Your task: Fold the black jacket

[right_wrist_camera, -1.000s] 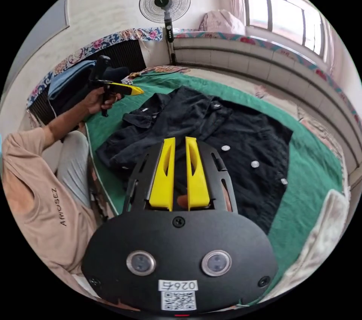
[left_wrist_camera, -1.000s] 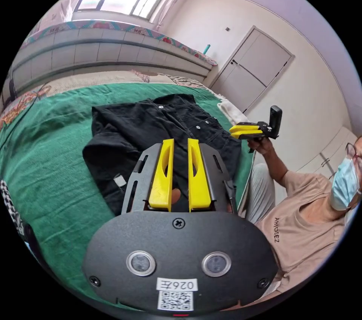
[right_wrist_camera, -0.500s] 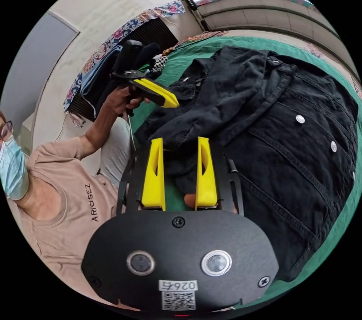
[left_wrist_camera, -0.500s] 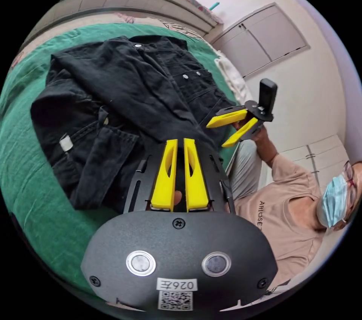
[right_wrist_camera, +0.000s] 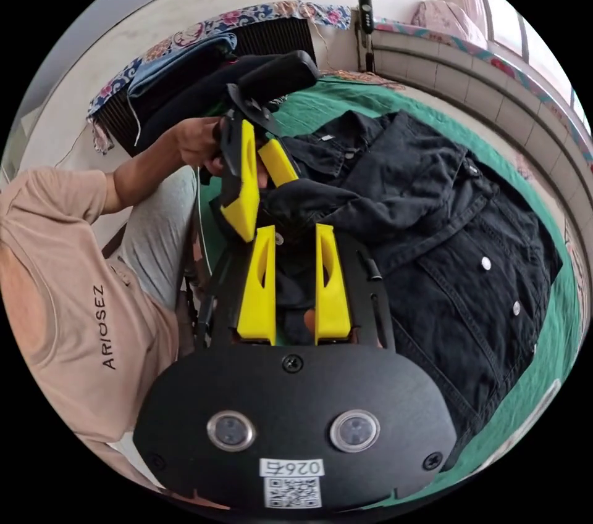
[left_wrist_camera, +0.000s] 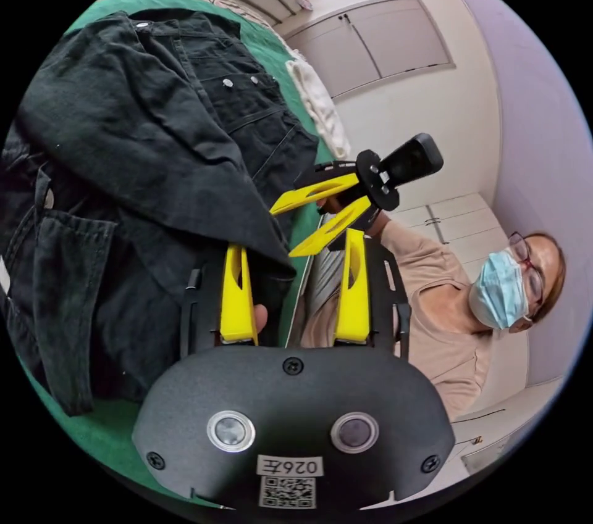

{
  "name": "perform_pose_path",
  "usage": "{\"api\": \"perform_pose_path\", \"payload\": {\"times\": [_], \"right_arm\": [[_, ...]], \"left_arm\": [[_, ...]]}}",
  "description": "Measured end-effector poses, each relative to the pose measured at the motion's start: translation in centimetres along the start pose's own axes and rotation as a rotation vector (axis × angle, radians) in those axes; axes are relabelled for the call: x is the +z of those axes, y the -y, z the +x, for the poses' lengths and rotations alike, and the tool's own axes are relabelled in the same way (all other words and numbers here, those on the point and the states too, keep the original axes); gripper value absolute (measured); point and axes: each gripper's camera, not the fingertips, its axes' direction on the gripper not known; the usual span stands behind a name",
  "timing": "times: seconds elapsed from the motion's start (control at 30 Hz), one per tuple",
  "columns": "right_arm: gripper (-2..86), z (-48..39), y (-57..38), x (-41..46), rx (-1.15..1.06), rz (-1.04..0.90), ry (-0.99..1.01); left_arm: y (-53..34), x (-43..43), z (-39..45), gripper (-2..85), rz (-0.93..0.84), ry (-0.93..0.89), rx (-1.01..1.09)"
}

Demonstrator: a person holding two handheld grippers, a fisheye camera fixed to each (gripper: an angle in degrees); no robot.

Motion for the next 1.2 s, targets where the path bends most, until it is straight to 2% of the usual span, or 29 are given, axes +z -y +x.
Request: {"api": "perform_pose_path", "payload": {"times": [0.07, 0.13, 0.23, 0.3, 0.4, 0.53, 0.63, 0.67, 0.73, 0.8, 0.83, 0.87, 0.93, 1.07, 1.2], "right_arm": [[5.6, -0.3, 0.0, -0.9, -0.044, 0.026, -0.025], [4.8, 0.2, -0.4, -2.9, -0.036, 0.105, -0.045], [3.4, 3.2, -1.7, -6.6, 0.099, 0.248, 0.037], [2.8, 5.4, -2.6, -7.7, 0.196, 0.249, 0.026], [4.9, 8.9, -3.8, -7.7, 0.353, 0.214, -0.017], [5.7, 12.4, -3.9, -5.0, 0.465, 0.137, 0.174], [3.4, 11.4, -2.5, -4.6, 0.411, 0.157, 0.127], [2.4, 10.2, -1.6, -4.7, 0.356, 0.175, 0.088], [0.6, 8.3, -0.2, -4.6, 0.264, 0.200, 0.031], [-0.5, 6.5, 1.3, -3.5, 0.164, 0.164, -0.002], [-0.8, 5.9, 2.4, -1.8, 0.108, 0.061, -0.008], [-1.1, 5.7, 3.4, 0.5, 0.053, -0.135, 0.007], [-1.3, 5.9, 3.7, 3.6, 0.008, -0.370, 0.042], [-0.8, 8.0, 4.1, 1.7, 0.094, -0.302, 0.120], [1.6, 9.6, 3.9, -0.2, 0.167, -0.217, 0.148]], "left_arm": [[0.4, -0.5, -0.8, 9.8, 0.080, -0.081, -0.019], [0.1, -1.4, -1.9, 5.8, 0.174, -0.176, -0.048], [-0.7, -2.0, -3.9, 5.6, 0.346, -0.496, -0.030], [-0.7, -1.7, -4.4, 6.0, 0.367, -0.564, -0.045], [0.6, -0.5, -4.0, 9.1, 0.256, -0.451, -0.097], [3.5, 2.0, 0.0, 18.6, -0.037, -0.044, -0.041], [4.9, 3.9, 4.2, 21.1, -0.265, 0.135, 0.077], [4.7, 4.6, 5.5, 20.6, -0.353, 0.163, 0.126], [4.2, 5.0, 7.1, 18.4, -0.422, 0.175, 0.188], [3.8, 4.2, 8.0, 14.6, -0.421, 0.159, 0.225], [3.7, 3.3, 8.3, 12.2, -0.399, 0.111, 0.243], [3.5, 2.0, 8.2, 10.4, -0.365, 0.046, 0.248], [3.0, -0.3, 7.8, 9.9, -0.290, -0.013, 0.237], [1.7, -5.4, 6.1, 10.3, -0.042, 0.031, 0.125], [1.5, -4.7, 4.3, 14.4, -0.075, 0.031, 0.019]]}}
